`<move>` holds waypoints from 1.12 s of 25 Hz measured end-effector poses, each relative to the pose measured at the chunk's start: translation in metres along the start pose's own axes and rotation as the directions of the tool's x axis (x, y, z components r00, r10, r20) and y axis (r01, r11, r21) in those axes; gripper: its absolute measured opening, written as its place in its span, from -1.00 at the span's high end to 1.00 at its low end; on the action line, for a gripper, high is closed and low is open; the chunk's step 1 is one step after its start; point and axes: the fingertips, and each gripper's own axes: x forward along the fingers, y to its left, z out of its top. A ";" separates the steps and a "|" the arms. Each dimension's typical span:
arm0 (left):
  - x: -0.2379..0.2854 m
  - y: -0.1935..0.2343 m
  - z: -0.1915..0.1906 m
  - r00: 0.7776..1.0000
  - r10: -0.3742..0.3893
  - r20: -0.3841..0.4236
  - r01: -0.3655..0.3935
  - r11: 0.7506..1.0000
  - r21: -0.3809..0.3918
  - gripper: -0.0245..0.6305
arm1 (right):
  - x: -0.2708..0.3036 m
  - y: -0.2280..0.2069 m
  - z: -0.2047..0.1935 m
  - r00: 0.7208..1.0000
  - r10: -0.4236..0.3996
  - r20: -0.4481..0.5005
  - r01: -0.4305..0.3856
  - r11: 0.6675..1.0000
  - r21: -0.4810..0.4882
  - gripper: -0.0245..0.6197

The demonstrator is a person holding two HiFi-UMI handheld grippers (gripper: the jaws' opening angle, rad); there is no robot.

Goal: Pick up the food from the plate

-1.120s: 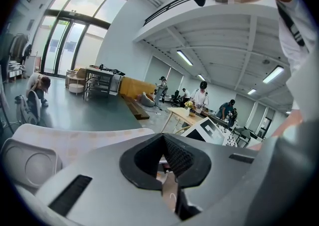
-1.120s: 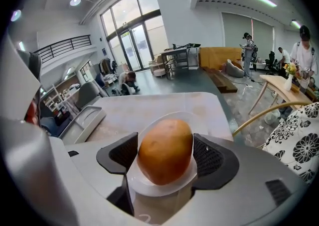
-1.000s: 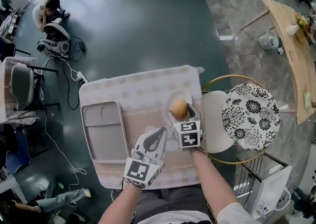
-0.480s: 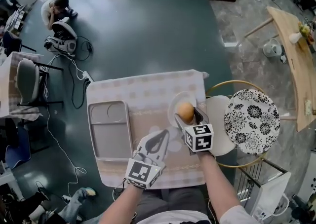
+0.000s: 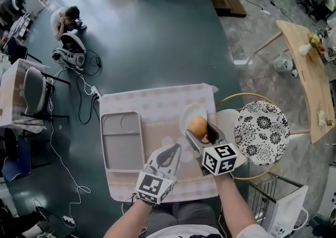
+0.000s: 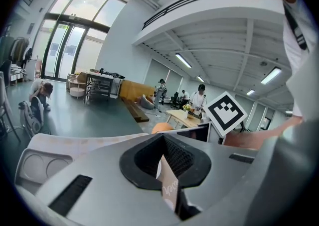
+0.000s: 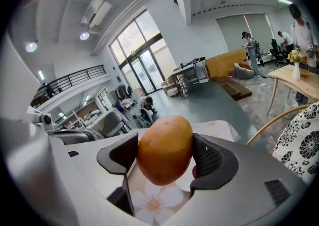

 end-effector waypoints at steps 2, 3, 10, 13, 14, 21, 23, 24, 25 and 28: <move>-0.015 -0.009 0.006 1.000 -0.012 0.001 0.012 1.000 -0.003 0.91 | -0.018 0.018 0.010 0.999 0.019 0.038 -0.019 1.000 0.012 -0.04; -0.023 -0.013 0.010 1.000 -0.021 0.005 0.021 1.000 -0.002 0.91 | -0.027 0.028 0.016 0.998 0.028 0.057 -0.029 0.999 0.016 -0.04; -0.079 -0.041 0.036 0.998 -0.053 0.033 0.053 0.999 0.007 0.91 | -0.089 0.089 0.049 0.982 0.058 0.180 -0.059 0.998 0.000 -0.04; -0.101 -0.054 0.045 0.996 -0.079 0.048 0.078 0.997 0.026 0.91 | -0.114 0.113 0.058 0.973 0.063 0.223 -0.060 0.998 -0.018 -0.04; -0.107 -0.058 0.047 0.995 -0.088 0.050 0.086 0.996 0.038 0.91 | -0.122 0.121 0.061 0.970 0.064 0.236 -0.060 0.998 -0.025 -0.04; -0.151 -0.078 0.068 0.989 -0.117 0.093 0.111 0.992 0.067 0.91 | -0.170 0.166 0.074 0.944 0.069 0.323 -0.058 0.997 -0.045 -0.04; -0.158 -0.083 0.075 0.986 -0.126 0.109 0.117 0.989 0.088 0.91 | -0.181 0.176 0.077 0.937 0.071 0.343 -0.052 0.997 -0.064 -0.04; -0.163 -0.085 0.077 0.985 -0.127 0.114 0.117 0.989 0.091 0.91 | -0.187 0.182 0.078 0.934 0.071 0.350 -0.049 0.996 -0.070 -0.04; -0.169 -0.087 0.080 0.985 -0.127 0.119 0.117 0.989 0.089 0.91 | -0.194 0.187 0.077 0.932 0.070 0.356 -0.048 0.996 -0.071 -0.04; -0.187 -0.095 0.092 0.980 -0.137 0.143 0.126 0.988 0.086 0.91 | -0.214 0.203 0.083 0.920 0.065 0.387 -0.039 0.997 -0.073 -0.04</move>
